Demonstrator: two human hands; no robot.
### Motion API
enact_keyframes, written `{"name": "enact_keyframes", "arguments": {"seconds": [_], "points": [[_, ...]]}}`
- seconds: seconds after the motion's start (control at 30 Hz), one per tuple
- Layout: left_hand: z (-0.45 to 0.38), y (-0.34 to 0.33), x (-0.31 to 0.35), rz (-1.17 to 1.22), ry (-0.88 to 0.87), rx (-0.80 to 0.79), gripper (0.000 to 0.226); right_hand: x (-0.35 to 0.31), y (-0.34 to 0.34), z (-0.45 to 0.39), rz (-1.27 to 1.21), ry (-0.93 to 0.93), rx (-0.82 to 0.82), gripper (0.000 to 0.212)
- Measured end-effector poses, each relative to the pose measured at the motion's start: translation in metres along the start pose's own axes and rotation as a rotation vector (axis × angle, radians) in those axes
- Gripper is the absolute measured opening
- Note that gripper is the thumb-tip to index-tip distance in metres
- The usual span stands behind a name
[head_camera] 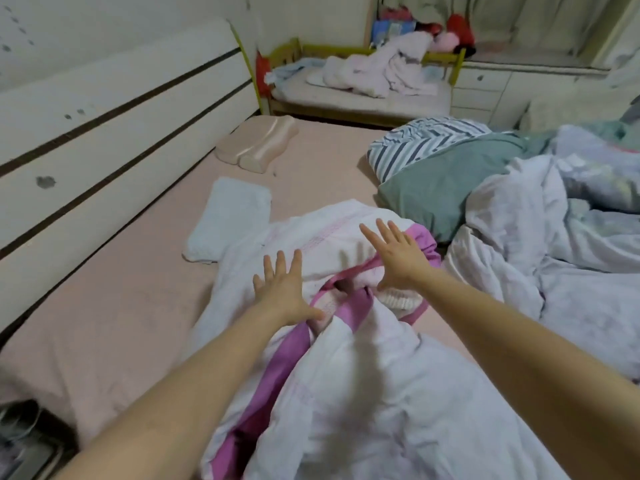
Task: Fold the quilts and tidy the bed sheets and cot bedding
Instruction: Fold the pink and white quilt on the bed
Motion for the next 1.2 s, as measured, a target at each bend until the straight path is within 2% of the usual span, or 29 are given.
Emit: {"name": "enact_keyframes", "arguments": {"seconds": [0.17, 0.27, 0.43, 0.5, 0.57, 0.67, 0.7, 0.77, 0.83, 1.0, 1.13, 1.2], "points": [[-0.068, -0.009, -0.036, 0.049, 0.112, -0.027, 0.142, -0.027, -0.018, -0.095, 0.139, 0.19, -0.062, 0.135], [-0.09, -0.037, -0.067, 0.05, 0.163, -0.12, 0.147, -0.045, -0.044, -0.141, 0.299, 0.298, -0.164, 0.141], [-0.099, -0.088, -0.118, 0.088, 0.206, -0.257, 0.154, -0.088, -0.107, -0.183, 0.337, 0.433, -0.27, 0.151], [-0.095, -0.109, -0.13, 0.102, 0.233, -0.321, 0.157, -0.102, -0.126, -0.19, 0.39, 0.492, -0.277, 0.145], [-0.083, -0.136, -0.144, 0.139, 0.288, -0.374, 0.157, -0.112, -0.144, -0.197, 0.342, 0.503, -0.3, 0.125], [-0.066, -0.162, -0.153, 0.246, 0.359, -0.387, 0.144, -0.12, -0.146, -0.19, 0.142, 0.458, -0.277, 0.063], [-0.061, -0.165, -0.155, 0.254, 0.374, -0.355, 0.131, -0.127, -0.143, -0.185, 0.071, 0.455, -0.254, 0.048], [-0.056, -0.153, -0.165, 0.207, 0.375, -0.257, 0.088, -0.147, -0.127, -0.171, -0.093, 0.423, -0.252, 0.032], [-0.06, -0.118, -0.18, 0.201, 0.38, -0.184, 0.055, -0.164, -0.102, -0.161, -0.348, 0.343, -0.23, 0.025], [-0.099, 0.022, -0.213, 0.058, 0.279, 0.044, 0.04, -0.18, -0.009, -0.147, -0.977, 0.111, -0.043, 0.016], [-0.115, 0.079, -0.188, 0.369, 0.21, 0.197, 0.007, -0.177, 0.038, -0.133, -1.173, -0.051, 0.144, 0.011], [-0.128, 0.111, -0.189, 0.533, 0.181, 0.287, 0.019, -0.186, 0.054, -0.132, -1.272, -0.097, 0.264, 0.012]]}}
Point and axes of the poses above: each hand's wrist, its own z-axis away from the middle knuckle, its own y-axis out of the back of the hand, x = y × z, the point moved 4 cm from there along -z, towards the middle knuckle, and after that the axes turned 13 degrees about -z, right-handed, at the moved point
